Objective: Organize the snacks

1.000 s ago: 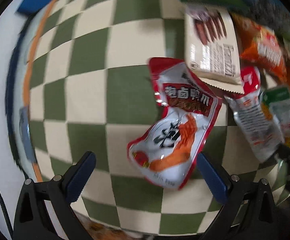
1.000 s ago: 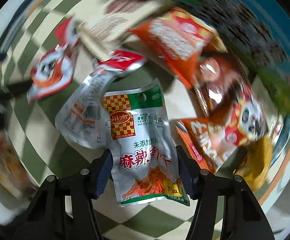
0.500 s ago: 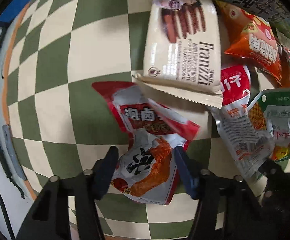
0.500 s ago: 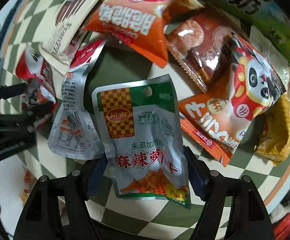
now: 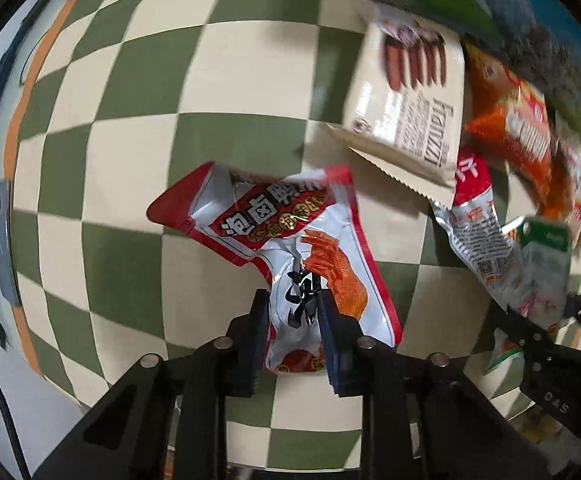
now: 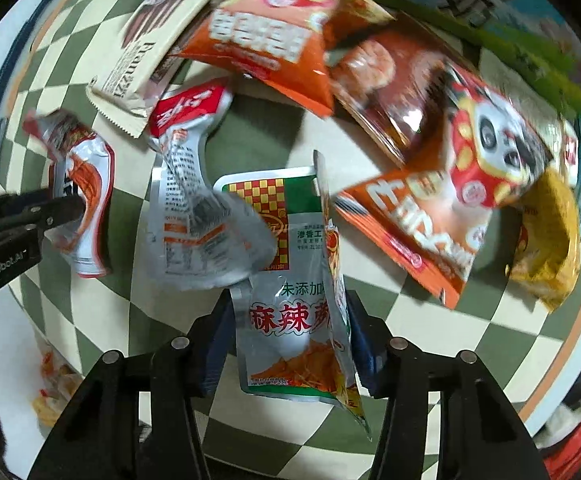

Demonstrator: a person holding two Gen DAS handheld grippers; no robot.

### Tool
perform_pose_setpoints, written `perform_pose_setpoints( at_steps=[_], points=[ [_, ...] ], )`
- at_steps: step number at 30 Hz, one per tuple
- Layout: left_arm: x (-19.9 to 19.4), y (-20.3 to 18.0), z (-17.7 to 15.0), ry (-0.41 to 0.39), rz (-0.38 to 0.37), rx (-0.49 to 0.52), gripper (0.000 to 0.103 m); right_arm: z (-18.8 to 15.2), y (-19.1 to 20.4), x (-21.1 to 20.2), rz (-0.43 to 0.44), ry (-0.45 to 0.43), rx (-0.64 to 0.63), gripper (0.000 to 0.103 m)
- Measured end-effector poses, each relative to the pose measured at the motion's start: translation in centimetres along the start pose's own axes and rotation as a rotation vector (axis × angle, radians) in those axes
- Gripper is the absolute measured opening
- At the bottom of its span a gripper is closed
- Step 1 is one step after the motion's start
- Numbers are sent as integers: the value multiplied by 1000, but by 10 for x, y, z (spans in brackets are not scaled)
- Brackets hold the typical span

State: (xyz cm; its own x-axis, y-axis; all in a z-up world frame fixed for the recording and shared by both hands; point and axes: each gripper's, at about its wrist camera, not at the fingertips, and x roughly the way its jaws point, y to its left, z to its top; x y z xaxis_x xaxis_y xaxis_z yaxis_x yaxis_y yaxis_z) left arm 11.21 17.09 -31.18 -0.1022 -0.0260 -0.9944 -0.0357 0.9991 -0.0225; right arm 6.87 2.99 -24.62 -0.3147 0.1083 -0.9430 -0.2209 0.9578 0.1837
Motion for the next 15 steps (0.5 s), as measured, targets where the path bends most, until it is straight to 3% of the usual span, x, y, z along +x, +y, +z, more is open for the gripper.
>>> perform_pose_setpoints(
  at_steps=[4,8,15],
  points=[
    [-3,15,-4,12,-30,-31,22,-9,-16,-8,18,-5,31,55],
    [13,43,17,86,-110,-165,24,-5,-45,-1,52,-2,70,55],
    [32,93,14,191,-267,-351,30,-11,-57,-8,72,3,91,55]
  ],
)
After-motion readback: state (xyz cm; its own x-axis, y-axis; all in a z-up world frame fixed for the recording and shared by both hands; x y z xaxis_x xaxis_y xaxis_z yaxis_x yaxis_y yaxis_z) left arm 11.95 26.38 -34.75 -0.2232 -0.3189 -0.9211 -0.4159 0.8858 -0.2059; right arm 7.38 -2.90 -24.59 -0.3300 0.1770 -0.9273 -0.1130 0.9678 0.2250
